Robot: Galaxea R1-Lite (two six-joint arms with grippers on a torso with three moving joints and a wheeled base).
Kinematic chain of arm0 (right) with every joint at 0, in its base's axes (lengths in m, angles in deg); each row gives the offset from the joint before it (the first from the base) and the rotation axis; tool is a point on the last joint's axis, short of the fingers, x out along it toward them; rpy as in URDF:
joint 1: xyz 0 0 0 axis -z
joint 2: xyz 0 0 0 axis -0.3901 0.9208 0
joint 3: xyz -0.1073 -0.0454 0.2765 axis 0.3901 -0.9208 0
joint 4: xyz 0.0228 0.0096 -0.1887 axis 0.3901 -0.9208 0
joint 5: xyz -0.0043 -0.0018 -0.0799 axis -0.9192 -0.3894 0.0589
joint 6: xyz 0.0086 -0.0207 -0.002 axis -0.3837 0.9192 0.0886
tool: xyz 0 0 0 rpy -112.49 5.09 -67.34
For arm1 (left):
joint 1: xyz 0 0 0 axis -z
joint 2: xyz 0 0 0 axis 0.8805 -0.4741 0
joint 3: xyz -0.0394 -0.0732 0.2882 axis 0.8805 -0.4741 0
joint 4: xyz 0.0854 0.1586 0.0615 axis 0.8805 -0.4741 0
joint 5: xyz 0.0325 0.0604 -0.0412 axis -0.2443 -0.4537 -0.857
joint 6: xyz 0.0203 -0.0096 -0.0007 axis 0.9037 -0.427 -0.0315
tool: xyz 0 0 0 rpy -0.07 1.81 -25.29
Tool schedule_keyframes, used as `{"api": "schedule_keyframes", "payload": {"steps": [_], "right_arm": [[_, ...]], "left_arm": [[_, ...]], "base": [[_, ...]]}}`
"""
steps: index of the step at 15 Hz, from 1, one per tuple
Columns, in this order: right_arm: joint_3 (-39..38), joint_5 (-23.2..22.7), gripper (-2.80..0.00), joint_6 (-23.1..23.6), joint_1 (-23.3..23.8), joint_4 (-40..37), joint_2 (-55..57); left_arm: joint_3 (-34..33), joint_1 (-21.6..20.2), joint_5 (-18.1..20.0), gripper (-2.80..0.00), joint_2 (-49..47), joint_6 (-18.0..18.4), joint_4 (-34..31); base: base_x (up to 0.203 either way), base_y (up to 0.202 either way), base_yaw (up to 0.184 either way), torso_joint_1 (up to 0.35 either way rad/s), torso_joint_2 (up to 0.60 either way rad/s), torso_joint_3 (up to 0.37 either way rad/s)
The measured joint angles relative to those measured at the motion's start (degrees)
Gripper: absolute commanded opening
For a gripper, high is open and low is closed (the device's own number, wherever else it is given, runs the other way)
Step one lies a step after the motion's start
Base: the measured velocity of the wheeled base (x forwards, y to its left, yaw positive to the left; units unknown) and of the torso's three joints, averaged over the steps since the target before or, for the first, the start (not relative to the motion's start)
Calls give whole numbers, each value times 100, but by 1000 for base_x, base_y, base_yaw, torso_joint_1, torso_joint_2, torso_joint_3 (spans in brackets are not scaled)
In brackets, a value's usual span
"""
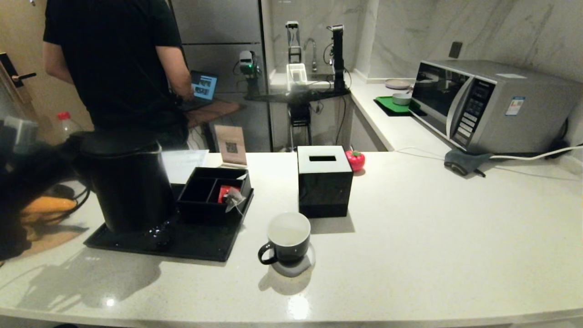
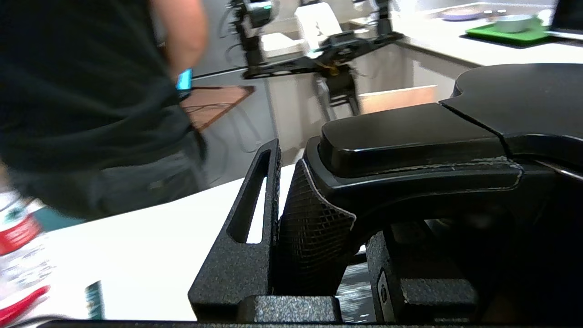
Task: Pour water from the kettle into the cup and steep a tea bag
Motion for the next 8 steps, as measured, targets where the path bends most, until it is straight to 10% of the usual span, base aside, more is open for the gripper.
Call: {"api": "schedule_keyframes", "payload": {"steps": [8], "right_arm": [[1, 2, -280, 1, 0, 2, 0]], "left_arm": [[-417, 803, -187, -280, 453, 20, 1]], "base": [[0, 0, 0, 0, 0, 0]]}}
